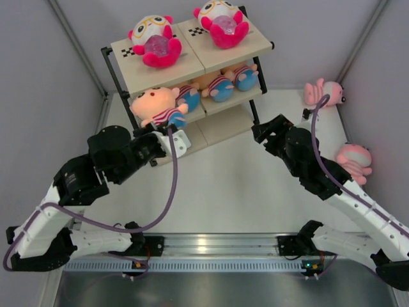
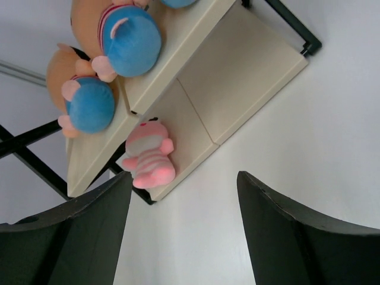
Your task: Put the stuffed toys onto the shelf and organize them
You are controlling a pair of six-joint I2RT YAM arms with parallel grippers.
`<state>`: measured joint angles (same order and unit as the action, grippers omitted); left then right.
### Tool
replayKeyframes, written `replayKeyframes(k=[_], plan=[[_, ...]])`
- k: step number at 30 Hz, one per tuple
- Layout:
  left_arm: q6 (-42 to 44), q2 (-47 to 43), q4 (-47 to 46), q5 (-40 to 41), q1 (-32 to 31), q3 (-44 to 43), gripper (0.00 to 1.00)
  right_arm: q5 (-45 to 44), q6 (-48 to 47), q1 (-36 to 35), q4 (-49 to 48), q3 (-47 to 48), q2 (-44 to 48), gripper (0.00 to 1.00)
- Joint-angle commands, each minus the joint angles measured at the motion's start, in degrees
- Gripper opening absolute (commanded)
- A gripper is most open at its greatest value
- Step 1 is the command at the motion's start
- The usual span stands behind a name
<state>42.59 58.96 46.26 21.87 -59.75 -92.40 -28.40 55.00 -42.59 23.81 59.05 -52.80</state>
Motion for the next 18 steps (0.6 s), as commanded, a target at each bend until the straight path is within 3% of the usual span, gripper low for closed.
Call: replayKeyframes(k=[1,6,12,18], plan=[[-0.8,-0.8,3.7,-0.3,2.2,1.2,0.00,-4.4,-4.2,-0.2,0.8,0.9,1.7,0.71],[-1.1,-1.0,3.8,-2.8,3.1,4.0,0.00,-3.9,-5.3,-0.2,0.1,2.1,0.8,0.71],[4.8,0.5,0.2,-0.4,5.3,7.1,0.00,-1.8,-5.3,-0.2,0.0,2.4,-0.6,0.71],[9.3,2.6,-3.4,-12.9,21.8,8.5,0.00,-1.0,-5.6,-0.2,-0.7,2.0,-0.3,0.71]])
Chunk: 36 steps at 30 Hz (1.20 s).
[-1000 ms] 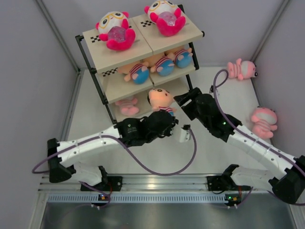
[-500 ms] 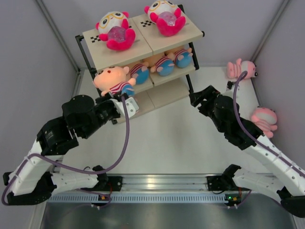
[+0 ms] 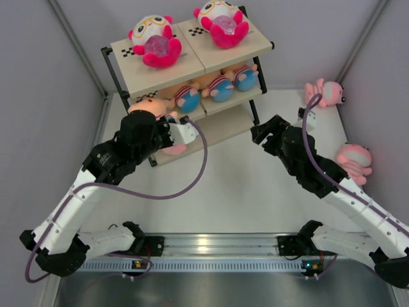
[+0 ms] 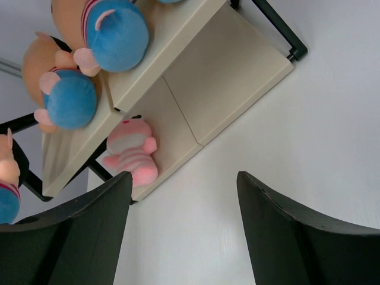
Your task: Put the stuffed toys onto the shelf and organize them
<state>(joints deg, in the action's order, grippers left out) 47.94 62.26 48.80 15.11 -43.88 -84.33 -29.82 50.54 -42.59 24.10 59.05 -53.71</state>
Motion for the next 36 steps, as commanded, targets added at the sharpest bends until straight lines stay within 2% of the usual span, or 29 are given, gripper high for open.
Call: replayKeyframes(k=[1,17,23,28,32,34,36], plan=[[4.0,-0.7,-6.5,-7.7,9.8,0.5,0.00,0.5,-1.2,-0.3,-0.9,1.9,0.7,0.71],[13.9,5.1,-14.8,-26.3,23.4,2.5,0.00,-2.6,-3.7,-0.2,-0.3,-0.8,6.7,0.72],[18.7,8.2,-15.1,-33.1,27.9,2.3,0.00,-3.0,-4.8,-0.2,0.7,-0.9,6.1,0.73],[22.2,10.6,-15.4,-34.8,29.9,2.1,0.00,-2.5,-5.2,0.3,0.7,-1.0,5.2,0.74],[24.7,12.2,-15.4,-38.9,33.9,1.9,0.00,-1.9,-5.5,0.8,0.7,-1.4,4.3,0.75],[26.1,12.2,-15.3,-39.9,35.7,2.9,0.08,-1.6,-5.1,2.1,1.8,-1.2,3.2,0.76],[27.4,11.7,-15.4,-40.2,36.3,4.3,0.27,0.7,-4.8,4.0,3.2,-1.3,2.4,0.77]])
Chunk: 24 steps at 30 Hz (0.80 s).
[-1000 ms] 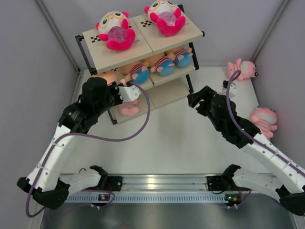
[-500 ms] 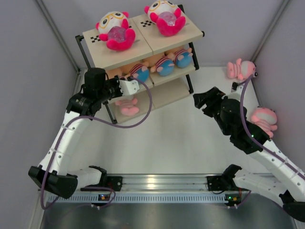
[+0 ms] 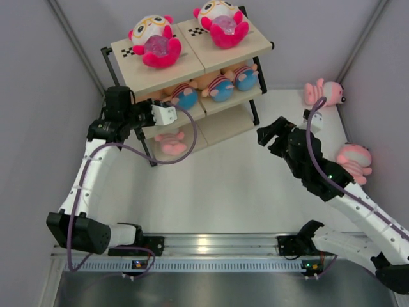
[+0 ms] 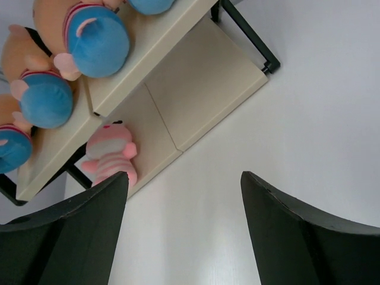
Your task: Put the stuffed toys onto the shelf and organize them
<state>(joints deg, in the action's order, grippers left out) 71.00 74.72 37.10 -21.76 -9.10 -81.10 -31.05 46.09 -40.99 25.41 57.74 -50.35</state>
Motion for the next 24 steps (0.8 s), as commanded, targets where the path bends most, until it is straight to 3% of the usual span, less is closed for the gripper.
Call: replayKeyframes(k=[1,3,7,15,18,24], plan=[[4.4,-1.0,-3.7,-3.6,1.5,1.5,0.33,3.5,-0.5,5.4,2.4,-0.3,-1.7,0.77],[4.0,-2.1,-3.7,-4.4,1.5,2.5,0.49,8.7,-1.0,9.9,2.7,-0.8,-2.2,0.78],[3.5,-4.0,-3.7,-5.3,1.5,3.7,0.59,13.0,-3.2,23.2,1.9,-3.1,-2.2,0.79],[0.5,-6.3,-3.6,-6.3,1.5,3.6,0.77,20.5,-8.1,33.4,1.3,-3.2,-4.3,0.79],[-1.3,-8.0,-3.5,-7.2,1.5,4.0,0.98,23.9,-8.6,36.5,0.6,-3.0,-5.8,0.81],[-6.1,-9.6,-2.3,-5.6,1.5,3.6,0.98,27.4,-10.0,44.7,0.6,0.2,-9.7,0.90]])
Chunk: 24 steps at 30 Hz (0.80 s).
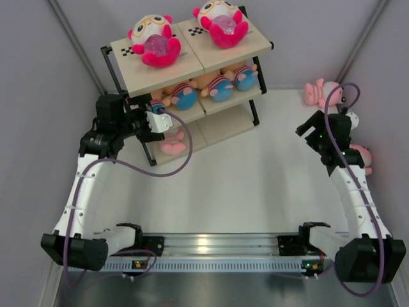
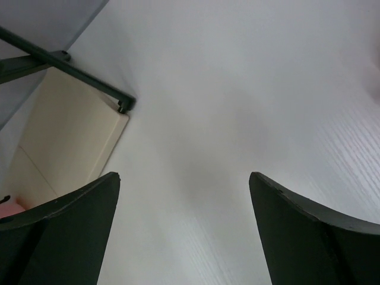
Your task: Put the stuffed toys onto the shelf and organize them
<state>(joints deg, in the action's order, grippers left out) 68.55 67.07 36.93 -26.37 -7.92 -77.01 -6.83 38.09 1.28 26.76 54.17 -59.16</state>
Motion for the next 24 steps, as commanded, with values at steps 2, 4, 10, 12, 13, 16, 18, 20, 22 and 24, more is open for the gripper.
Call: replayKeyframes(k=[2,4,10,12,13,16,18,20,22,24], plan=[[-8.3,-2.6,-1.6,-1.5,0.4,-0.9,0.98,3.7,-2.3,5.0,-0.8,5.5,-2.8,0.94],[-13.0,-3.3,-0.9,-2.7,0.3,-2.6,0.98,5.9,-2.2,8.6,-1.4,8.4,-6.5,0.95],[-22.1,-5.7,8.4,0.2,-0.9,-5.3,0.97,3.6,-1.3,16.6,-1.7,22.3,-23.2,0.95],[-20.5,-6.6,14.9,5.6,-4.8,-3.4,0.98,3.7,-0.5,18.0,-1.9,26.4,-28.4,0.94],[-20.5,-7.0,16.1,9.6,-7.0,-2.3,0.98,4.0,0.1,19.2,-2.1,30.6,-33.8,0.93],[-21.2,-9.4,19.7,20.6,-14.6,4.1,0.98,4.4,0.3,20.3,-3.5,40.1,-44.2,0.89],[-21.8,-10.6,20.9,22.8,-17.2,8.4,0.98,3.7,-0.1,20.3,-3.7,48.4,-49.8,0.86],[-23.7,-10.3,22.0,22.7,-17.5,10.2,0.98,2.8,-0.3,20.3,-2.2,54.8,-58.5,0.84],[-24.3,-9.4,23.3,22.2,-17.7,10.4,0.98,2.4,-0.1,20.4,-2.1,63.4,-66.5,0.83],[-24.0,-7.8,25.9,21.6,-18.8,8.8,0.98,3.7,0.3,20.5,-4.7,67.9,-70.9,0.81]])
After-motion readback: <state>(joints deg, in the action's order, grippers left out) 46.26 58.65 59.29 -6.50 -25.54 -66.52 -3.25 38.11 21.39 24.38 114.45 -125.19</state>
